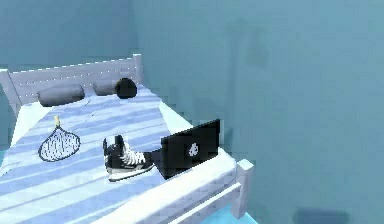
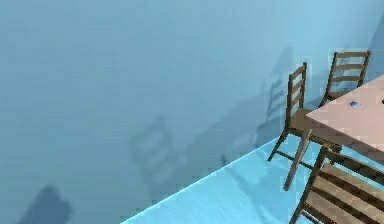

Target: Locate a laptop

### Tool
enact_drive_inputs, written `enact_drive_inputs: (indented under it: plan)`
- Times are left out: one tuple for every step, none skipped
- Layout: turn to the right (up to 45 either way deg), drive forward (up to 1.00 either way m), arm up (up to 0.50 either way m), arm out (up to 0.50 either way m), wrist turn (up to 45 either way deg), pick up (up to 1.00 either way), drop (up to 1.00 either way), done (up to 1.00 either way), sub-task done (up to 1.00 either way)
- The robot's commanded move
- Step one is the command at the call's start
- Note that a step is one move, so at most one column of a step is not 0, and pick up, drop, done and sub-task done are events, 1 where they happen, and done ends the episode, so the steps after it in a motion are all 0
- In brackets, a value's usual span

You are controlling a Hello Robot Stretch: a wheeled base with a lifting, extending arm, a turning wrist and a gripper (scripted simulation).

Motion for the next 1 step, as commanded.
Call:
enact_drive_inputs:
  plan:
    - [0.0, 0.0, 0.0, 0.0, 0.0, 0.0, 0.0, 1.0, 0.0]
